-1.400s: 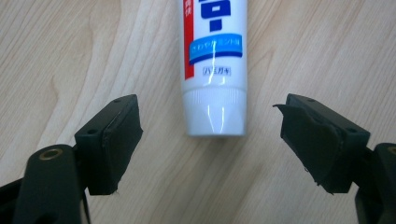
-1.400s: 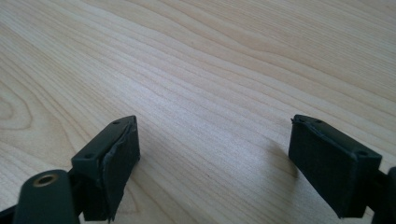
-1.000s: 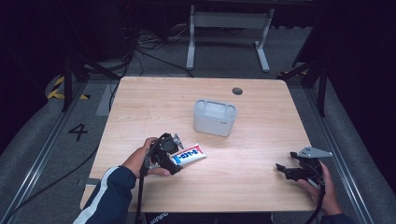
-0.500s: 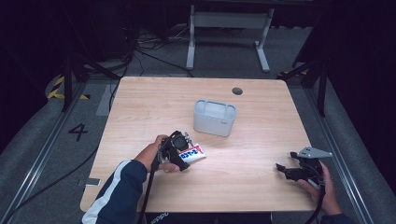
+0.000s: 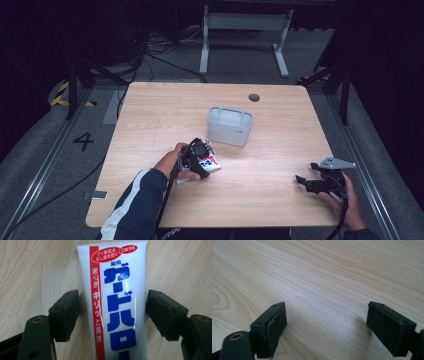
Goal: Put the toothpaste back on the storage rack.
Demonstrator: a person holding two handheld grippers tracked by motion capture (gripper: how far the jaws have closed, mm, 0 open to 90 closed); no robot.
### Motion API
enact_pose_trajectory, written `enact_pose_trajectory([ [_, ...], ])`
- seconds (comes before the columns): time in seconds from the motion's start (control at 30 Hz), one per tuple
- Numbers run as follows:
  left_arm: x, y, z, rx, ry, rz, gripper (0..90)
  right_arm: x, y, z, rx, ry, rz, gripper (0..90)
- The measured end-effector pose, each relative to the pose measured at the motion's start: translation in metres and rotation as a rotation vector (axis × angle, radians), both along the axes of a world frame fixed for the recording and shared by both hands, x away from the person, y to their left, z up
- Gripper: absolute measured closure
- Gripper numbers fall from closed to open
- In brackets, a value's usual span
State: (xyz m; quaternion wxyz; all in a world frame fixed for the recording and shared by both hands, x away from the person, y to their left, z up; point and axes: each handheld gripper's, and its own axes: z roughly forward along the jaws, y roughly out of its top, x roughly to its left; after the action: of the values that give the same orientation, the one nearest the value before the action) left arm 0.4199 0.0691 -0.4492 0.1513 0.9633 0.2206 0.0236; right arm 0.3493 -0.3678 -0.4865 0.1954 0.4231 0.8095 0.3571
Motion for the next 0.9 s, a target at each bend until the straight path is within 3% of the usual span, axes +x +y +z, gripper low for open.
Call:
enact_pose_trajectory([
  [0.07, 0.0, 0.0, 0.001, -0.001, 0.0, -0.005, 29.8, 0.0, 0.0, 0.0, 0.001, 0.0, 0.0, 16.9],
  [0.17, 0.0, 0.0, 0.002, -0.008, -0.004, -0.01, 39.1, 0.0, 0.0, 0.0, 0.002, 0.001, 0.0, 16.9],
  [0.33, -0.001, 0.0, 0.003, 0.001, -0.001, -0.02, 41.8, 0.0, 0.0, 0.0, -0.005, -0.005, 0.001, 16.9],
  [0.57, 0.0, 0.003, 0.003, -0.021, 0.011, -0.011, 45.7, 0.0, 0.0, 0.0, -0.005, -0.005, 0.001, 16.9],
  [0.73, -0.005, 0.007, 0.012, -0.058, -0.042, -0.031, 53.9, 0.0, 0.0, 0.0, -0.005, -0.006, 0.0, 16.9],
  [0.9, -0.008, 0.016, 0.025, -0.119, -0.12, -0.006, 59.3, 0.0, 0.0, 0.0, -0.004, -0.006, 0.0, 16.9],
])
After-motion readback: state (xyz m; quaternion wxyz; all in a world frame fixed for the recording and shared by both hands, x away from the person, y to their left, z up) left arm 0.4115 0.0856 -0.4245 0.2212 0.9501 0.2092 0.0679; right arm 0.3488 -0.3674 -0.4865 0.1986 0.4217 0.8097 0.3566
